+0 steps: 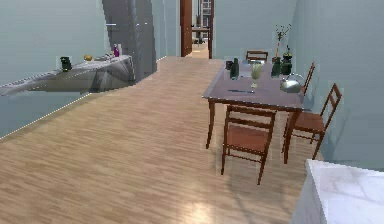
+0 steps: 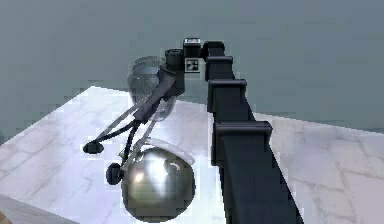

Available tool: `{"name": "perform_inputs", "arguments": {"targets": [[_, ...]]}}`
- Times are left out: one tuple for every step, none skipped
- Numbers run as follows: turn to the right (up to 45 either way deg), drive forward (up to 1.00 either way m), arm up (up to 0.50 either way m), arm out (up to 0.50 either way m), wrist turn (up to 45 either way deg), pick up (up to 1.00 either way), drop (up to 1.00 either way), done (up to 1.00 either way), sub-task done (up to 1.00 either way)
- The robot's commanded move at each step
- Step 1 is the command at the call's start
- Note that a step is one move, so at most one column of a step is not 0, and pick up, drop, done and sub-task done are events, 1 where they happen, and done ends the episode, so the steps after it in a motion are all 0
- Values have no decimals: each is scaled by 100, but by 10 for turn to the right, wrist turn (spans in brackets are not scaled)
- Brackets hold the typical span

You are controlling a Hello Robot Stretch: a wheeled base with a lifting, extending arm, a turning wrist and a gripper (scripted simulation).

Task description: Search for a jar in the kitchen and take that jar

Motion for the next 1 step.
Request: {"name": "perform_inputs", "arguments": {"targets": [[0,0,0,0,450,0,0,0,0]]}}
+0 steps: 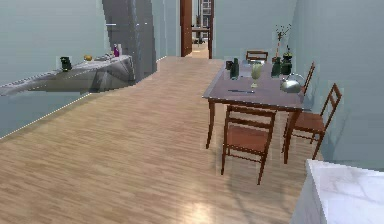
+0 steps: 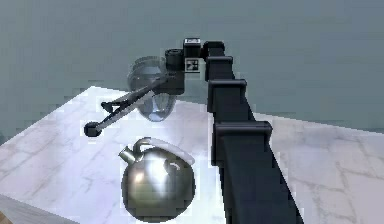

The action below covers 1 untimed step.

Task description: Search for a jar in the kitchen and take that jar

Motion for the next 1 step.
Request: {"name": "perform_inputs", "arguments": {"targets": [[0,0,0,0,450,0,0,0,0]]}}
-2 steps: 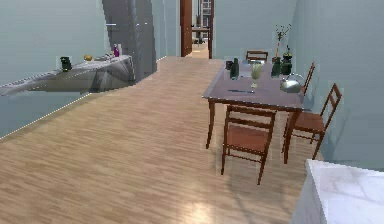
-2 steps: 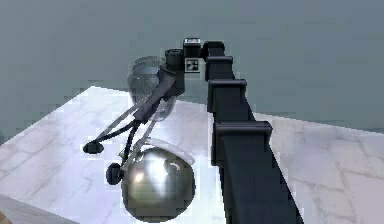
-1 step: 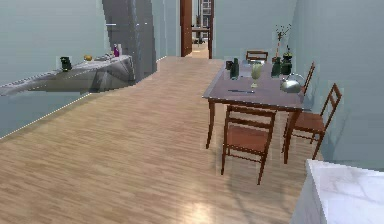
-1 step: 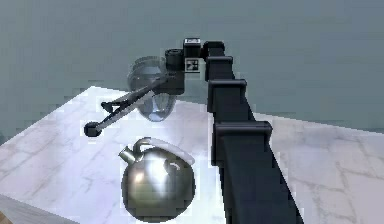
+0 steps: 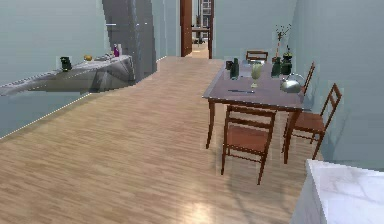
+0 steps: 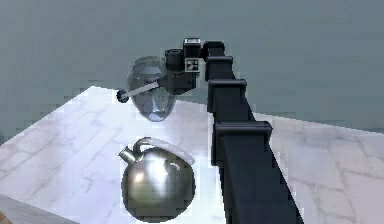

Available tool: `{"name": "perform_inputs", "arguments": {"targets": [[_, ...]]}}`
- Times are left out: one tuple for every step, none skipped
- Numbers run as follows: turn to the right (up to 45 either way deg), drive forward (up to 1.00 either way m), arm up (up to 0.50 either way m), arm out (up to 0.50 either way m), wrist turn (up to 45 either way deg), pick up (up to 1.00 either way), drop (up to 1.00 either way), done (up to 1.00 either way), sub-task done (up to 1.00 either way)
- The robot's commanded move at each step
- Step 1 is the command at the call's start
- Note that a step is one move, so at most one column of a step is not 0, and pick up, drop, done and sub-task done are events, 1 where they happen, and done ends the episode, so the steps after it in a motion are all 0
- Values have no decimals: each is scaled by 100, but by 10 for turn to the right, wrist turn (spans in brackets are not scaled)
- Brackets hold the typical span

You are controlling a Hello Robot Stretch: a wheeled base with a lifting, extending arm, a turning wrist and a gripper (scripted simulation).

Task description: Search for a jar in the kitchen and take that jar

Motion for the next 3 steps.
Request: {"name": "perform_inputs", "arguments": {"targets": [[0,0,0,0,120,0,0,0,0],[0,0,0,0,0,100,0,0,0],[0,0,0,0,0,0,0,100,0]]}}
